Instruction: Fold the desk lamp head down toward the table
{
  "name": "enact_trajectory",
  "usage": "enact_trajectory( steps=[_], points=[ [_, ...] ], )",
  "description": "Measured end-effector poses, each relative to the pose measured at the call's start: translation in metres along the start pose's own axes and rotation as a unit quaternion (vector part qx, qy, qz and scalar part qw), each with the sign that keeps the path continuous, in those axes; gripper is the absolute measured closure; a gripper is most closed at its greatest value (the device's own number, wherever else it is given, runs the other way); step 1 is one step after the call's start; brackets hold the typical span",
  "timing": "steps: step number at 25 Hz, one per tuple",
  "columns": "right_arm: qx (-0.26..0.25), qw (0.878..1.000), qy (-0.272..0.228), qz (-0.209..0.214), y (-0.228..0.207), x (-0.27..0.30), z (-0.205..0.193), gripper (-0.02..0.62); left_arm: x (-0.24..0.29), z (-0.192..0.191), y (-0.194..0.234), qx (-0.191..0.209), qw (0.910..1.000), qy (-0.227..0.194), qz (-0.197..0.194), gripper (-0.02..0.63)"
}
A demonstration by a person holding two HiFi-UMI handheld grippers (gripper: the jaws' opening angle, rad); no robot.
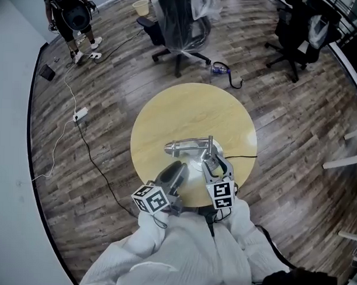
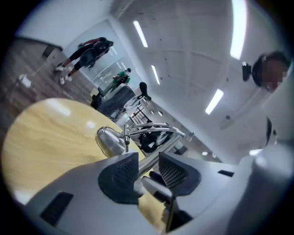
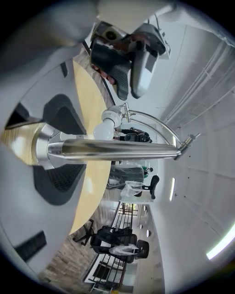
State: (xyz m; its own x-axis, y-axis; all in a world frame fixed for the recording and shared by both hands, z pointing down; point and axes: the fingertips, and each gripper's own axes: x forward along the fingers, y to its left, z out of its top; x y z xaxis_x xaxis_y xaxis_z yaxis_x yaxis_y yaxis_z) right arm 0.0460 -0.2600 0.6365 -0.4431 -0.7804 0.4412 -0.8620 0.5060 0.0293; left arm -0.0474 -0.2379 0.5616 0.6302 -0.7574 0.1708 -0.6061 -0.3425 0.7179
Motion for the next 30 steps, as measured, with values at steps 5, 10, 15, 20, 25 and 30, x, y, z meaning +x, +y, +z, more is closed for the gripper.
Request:
enact_trajectory(
  steps=[5,10,15,20,25,30],
  points=[
    [0.031,0.999,-0.026,-0.035,-0.003,-0.032,0.014,0.402,-0.008,-0.020,0.000,0.205,0.9713,0.065,0.100,0.529],
    [0.037,0.997,-0.025,-0.062,0.001,-0.047,0.022,0.584,-0.004,-0.030,0.002,0.292,0.9387,0.092,0.159,0.604],
    [0.044,0.998,-0.013,-0.053,0.010,-0.045,0.016,0.584,0.004,-0.046,0.004,0.309,0.9292,0.098,0.177,0.604],
    [0.051,0.998,-0.015,-0.045,0.010,-0.050,0.012,0.584,0.001,-0.047,0.000,0.310,0.9290,0.090,0.181,0.604],
    [0.060,0.997,-0.019,-0.053,0.011,-0.059,0.010,0.584,-0.007,-0.044,-0.006,0.307,0.9297,0.083,0.185,0.604],
    [0.064,0.994,-0.030,-0.079,0.028,-0.095,0.012,0.584,-0.039,-0.048,-0.029,0.320,0.9303,0.087,0.157,0.604]
  ],
)
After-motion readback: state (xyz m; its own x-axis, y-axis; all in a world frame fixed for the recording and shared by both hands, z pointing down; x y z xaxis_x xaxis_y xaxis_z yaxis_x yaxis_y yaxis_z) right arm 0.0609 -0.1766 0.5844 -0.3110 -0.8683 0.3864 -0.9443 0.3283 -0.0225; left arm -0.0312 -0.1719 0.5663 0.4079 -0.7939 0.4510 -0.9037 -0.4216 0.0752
